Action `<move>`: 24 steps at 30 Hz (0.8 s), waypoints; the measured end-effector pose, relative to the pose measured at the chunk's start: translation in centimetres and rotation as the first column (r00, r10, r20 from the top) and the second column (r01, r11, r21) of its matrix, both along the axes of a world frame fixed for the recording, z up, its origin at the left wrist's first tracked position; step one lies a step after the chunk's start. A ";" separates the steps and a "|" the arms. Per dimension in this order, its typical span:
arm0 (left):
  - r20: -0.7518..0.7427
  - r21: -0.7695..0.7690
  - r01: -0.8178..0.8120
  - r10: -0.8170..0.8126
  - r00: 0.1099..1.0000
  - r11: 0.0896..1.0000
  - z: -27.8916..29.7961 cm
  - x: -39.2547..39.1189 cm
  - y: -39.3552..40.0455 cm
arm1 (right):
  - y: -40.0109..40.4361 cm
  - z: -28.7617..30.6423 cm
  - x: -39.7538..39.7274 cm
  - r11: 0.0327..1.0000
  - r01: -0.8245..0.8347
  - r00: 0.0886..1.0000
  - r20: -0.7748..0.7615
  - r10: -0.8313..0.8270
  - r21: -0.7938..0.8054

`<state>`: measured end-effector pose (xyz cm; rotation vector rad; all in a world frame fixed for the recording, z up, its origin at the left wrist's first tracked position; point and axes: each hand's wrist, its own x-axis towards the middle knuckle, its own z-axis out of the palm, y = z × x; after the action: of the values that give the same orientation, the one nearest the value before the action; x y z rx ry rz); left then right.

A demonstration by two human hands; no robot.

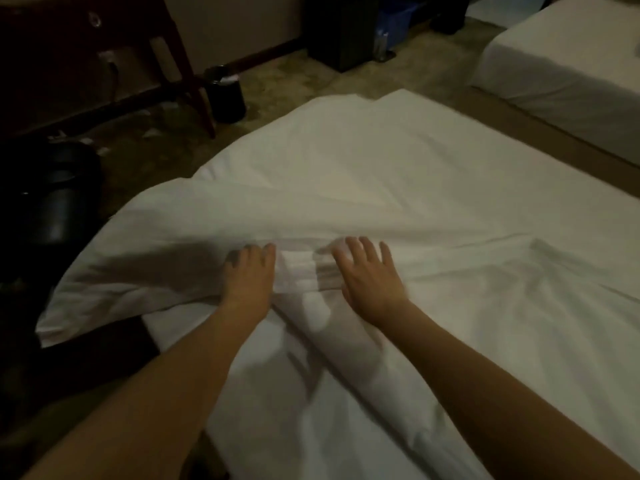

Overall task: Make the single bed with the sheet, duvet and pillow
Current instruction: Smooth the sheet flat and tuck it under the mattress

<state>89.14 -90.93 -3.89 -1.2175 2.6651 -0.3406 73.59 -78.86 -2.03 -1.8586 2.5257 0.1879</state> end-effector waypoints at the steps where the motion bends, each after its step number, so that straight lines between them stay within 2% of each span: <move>1: -0.022 0.011 -0.009 0.010 1.000 1.000 -0.6 1.3 -1.5 | -2.1 -0.4 1.1 0.999 0.013 0.999 -0.047 -0.011 0.037; 2: -0.048 0.015 -0.010 0.011 0.999 1.000 -1.1 2.5 -3.1 | -4.0 -0.6 2.1 0.996 0.008 0.997 -0.078 -0.001 0.083; 4: 0.004 0.117 -0.045 0.045 0.999 0.992 -2.1 4.3 -6.3 | -7.2 -1.2 3.0 0.991 -0.039 0.993 -0.104 0.053 0.128; 7: 0.075 0.211 -0.078 0.064 0.995 0.974 -2.9 5.6 -9.9 | -10.1 -1.3 3.6 0.986 0.019 0.981 -0.194 0.014 0.166; 10: 0.051 0.239 -0.040 0.029 0.998 0.970 -3.5 5.4 -12.8 | -12.5 -1.4 3.2 0.988 0.069 0.968 -0.248 -0.032 0.140; 12: 0.066 0.300 -0.059 0.041 0.997 0.952 -3.8 5.4 -15.1 | -14.0 -1.2 2.5 0.996 0.077 0.957 -0.286 -0.058 0.055; 14: 0.073 0.332 -0.080 0.059 0.996 0.940 -3.9 5.6 -17.3 | -15.4 -0.3 2.0 0.998 0.060 0.967 -0.247 -0.055 0.010; 17: 0.025 0.298 -0.056 0.051 0.998 0.953 -3.4 5.5 -21.2 | -17.4 0.2 1.1 0.995 0.083 0.986 -0.150 -0.074 0.055; 21: -0.082 0.216 0.116 -0.101 0.992 0.969 1.2 1.4 -29.0 | -22.1 1.7 -1.7 0.970 0.206 0.972 -0.087 -0.218 -0.128; 24: -0.086 0.173 0.223 -0.211 0.974 0.959 5.1 -3.9 -34.2 | -25.3 2.1 -5.1 0.925 0.341 0.935 -0.038 -0.352 -0.168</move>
<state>85.25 -125.10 1.18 -0.9009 2.8208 -0.0842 68.45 -104.20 0.10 -1.4287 2.9398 0.0468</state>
